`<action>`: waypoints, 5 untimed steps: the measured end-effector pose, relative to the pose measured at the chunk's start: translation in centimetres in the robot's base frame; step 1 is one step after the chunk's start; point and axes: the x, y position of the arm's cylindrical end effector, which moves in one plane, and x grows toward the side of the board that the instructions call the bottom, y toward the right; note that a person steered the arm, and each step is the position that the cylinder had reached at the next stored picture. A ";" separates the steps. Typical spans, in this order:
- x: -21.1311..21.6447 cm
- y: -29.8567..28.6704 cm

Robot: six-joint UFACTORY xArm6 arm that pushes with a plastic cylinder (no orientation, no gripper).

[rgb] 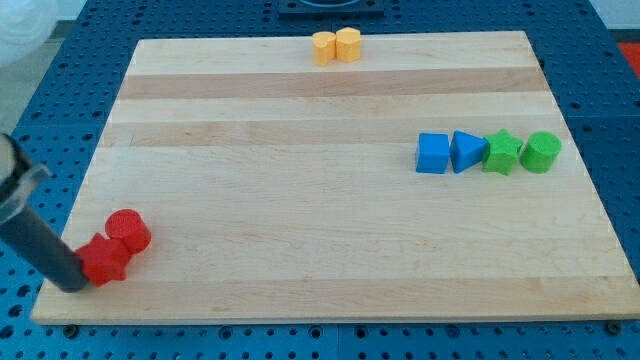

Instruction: Move the red blocks towards the left center of the board

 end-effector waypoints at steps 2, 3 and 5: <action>-1.7 3.1; -4.9 3.2; -9.7 4.0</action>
